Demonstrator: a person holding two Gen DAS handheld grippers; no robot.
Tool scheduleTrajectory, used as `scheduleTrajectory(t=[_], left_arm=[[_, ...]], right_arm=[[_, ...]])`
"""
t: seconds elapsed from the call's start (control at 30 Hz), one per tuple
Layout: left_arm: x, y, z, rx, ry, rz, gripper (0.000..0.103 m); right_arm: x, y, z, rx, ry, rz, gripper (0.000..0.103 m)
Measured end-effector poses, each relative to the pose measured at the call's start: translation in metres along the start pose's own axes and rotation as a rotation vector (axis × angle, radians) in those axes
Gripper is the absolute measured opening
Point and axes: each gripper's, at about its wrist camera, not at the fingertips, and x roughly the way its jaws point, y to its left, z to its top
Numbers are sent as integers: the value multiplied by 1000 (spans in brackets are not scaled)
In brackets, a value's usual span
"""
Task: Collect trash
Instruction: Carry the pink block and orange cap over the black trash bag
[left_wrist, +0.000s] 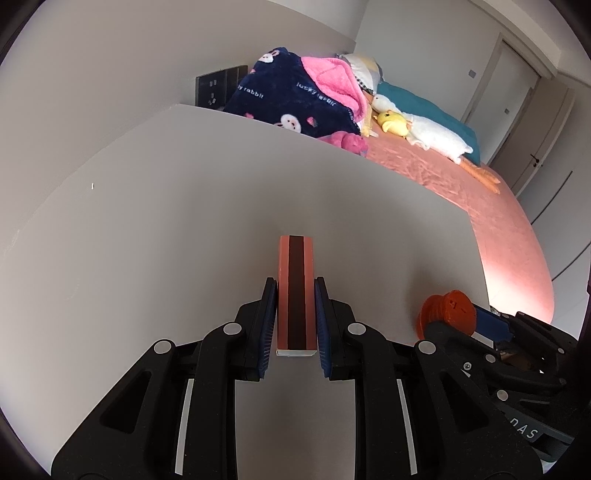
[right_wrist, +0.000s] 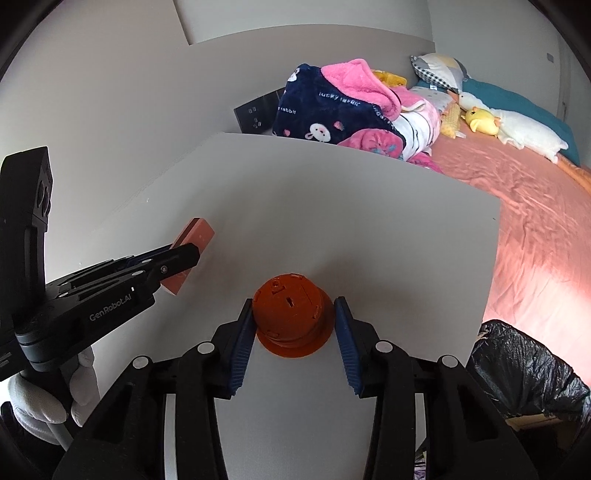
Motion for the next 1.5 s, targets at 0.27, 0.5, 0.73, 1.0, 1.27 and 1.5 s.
scheduleTrajectory(t=[0.27, 0.5, 0.73, 1.0, 1.27, 1.5], left_arm=[[-14, -17, -13, 13, 0, -32, 20], [-26, -43, -28, 43, 3, -71, 20], [-39, -68, -42, 66, 0, -110, 20], [-54, -83, -57, 79, -1, -137, 20], [-70, -100, -69, 96, -5, -169, 20], [-82, -120, -78, 116, -12, -200, 20]], right_arm=[[-21, -5, -14, 25, -6, 1, 44], [-47, -13, -30, 41, -22, -8, 44], [-72, -19, -47, 57, -37, -15, 44], [-96, -23, -63, 73, -57, -23, 44], [-120, -31, -79, 102, -82, -38, 44], [-145, -41, -92, 126, -113, -59, 44]])
